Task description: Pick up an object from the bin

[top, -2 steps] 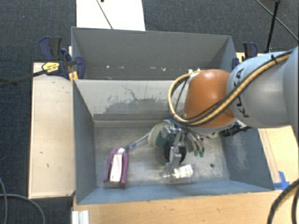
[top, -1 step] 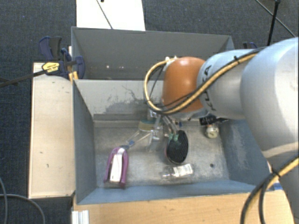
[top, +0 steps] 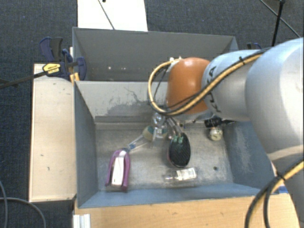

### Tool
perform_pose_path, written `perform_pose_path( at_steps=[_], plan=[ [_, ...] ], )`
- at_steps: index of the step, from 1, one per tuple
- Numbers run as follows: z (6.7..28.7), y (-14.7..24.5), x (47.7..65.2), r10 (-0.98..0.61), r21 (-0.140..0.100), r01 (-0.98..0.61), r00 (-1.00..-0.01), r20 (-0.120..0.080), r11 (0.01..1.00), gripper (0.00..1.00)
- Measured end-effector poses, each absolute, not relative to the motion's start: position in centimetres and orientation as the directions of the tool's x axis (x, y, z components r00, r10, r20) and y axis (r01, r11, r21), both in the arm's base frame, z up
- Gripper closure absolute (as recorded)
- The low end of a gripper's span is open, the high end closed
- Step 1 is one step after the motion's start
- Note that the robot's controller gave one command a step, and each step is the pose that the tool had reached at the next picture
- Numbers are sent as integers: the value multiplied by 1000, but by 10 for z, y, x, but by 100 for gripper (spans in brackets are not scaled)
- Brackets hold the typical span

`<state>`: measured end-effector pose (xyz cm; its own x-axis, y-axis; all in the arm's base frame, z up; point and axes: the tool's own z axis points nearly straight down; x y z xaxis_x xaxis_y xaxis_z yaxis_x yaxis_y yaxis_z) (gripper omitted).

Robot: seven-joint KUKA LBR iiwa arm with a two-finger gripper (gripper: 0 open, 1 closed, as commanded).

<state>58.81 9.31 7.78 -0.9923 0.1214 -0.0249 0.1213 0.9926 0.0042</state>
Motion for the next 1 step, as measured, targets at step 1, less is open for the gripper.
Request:
perform_pose_path(
  at_steps=[1],
  plan=[
    [219,119,562,70,3,70,-998,-9,998,100]
  ],
)
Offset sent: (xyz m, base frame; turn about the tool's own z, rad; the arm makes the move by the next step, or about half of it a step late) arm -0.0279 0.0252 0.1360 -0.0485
